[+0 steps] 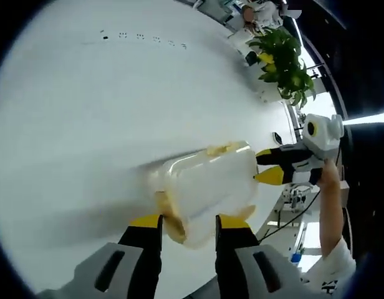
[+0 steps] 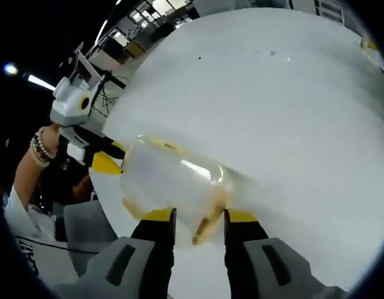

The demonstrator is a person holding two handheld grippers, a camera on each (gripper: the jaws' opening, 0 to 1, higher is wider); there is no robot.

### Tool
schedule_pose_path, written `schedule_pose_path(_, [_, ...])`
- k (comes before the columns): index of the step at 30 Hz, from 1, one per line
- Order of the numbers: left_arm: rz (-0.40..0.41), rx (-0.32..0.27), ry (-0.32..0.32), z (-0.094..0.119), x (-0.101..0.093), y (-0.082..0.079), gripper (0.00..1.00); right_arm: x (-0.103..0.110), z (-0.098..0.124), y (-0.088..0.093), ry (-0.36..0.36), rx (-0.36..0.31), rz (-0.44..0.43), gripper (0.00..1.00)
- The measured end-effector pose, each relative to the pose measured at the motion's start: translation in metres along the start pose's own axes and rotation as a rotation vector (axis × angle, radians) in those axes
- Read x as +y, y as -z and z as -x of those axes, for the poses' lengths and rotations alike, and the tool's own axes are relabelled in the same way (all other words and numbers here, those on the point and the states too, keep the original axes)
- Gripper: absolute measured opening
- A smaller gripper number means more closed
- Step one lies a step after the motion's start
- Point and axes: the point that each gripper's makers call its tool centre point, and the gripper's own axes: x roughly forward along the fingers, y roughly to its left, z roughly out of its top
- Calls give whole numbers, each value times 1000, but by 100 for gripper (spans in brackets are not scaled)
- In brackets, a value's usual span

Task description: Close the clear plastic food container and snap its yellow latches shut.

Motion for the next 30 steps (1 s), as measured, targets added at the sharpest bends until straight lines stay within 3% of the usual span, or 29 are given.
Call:
schedule_pose_path(9, [20,7,-44,-3,8,-1,19,0,0,-2,-1,-3,-27,26])
schedule_pose_path(25, [36,18,-31,-4,8,-1,16,-6,1,-7,11,1,-46,24])
schedule_pose_path(30, [64,34,-39,0,9,-2,11,-7,1,-8,12,-1,-48,24])
